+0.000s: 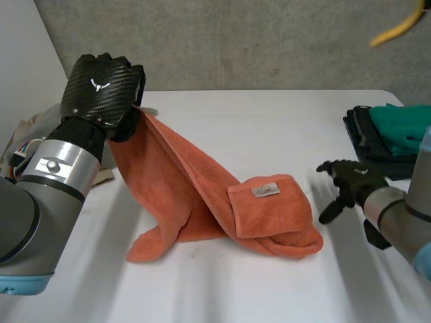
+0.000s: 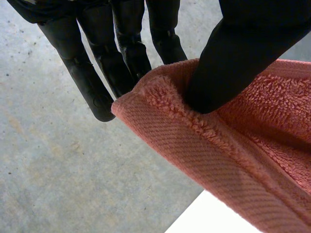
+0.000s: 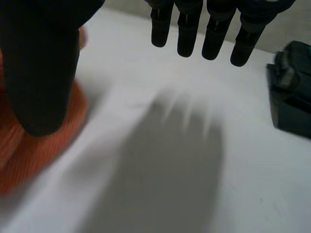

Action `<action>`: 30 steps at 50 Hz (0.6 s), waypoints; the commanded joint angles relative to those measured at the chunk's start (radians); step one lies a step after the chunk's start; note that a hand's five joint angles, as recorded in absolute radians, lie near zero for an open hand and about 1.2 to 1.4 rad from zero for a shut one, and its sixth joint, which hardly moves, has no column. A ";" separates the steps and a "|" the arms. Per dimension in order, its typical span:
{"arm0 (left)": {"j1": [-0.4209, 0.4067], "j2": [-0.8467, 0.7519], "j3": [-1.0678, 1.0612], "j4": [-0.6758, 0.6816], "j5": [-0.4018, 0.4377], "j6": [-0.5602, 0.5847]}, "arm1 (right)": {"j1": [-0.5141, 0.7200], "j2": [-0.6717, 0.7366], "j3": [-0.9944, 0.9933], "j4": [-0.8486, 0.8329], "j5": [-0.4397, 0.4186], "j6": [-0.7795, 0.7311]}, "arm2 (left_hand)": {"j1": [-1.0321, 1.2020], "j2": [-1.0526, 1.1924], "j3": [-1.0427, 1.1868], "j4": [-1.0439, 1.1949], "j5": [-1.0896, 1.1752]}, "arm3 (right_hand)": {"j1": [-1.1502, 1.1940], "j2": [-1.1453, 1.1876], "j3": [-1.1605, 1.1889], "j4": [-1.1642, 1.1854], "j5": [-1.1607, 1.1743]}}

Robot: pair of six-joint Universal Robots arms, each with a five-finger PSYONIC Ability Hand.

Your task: Fold the laundry.

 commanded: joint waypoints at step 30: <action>-0.012 0.105 0.007 -0.064 -0.005 -0.003 | 0.005 -0.182 -0.105 0.009 -0.297 0.126 | 0.229 0.194 0.203 0.194 0.245 | 1.087 1.092 1.101 1.096 1.121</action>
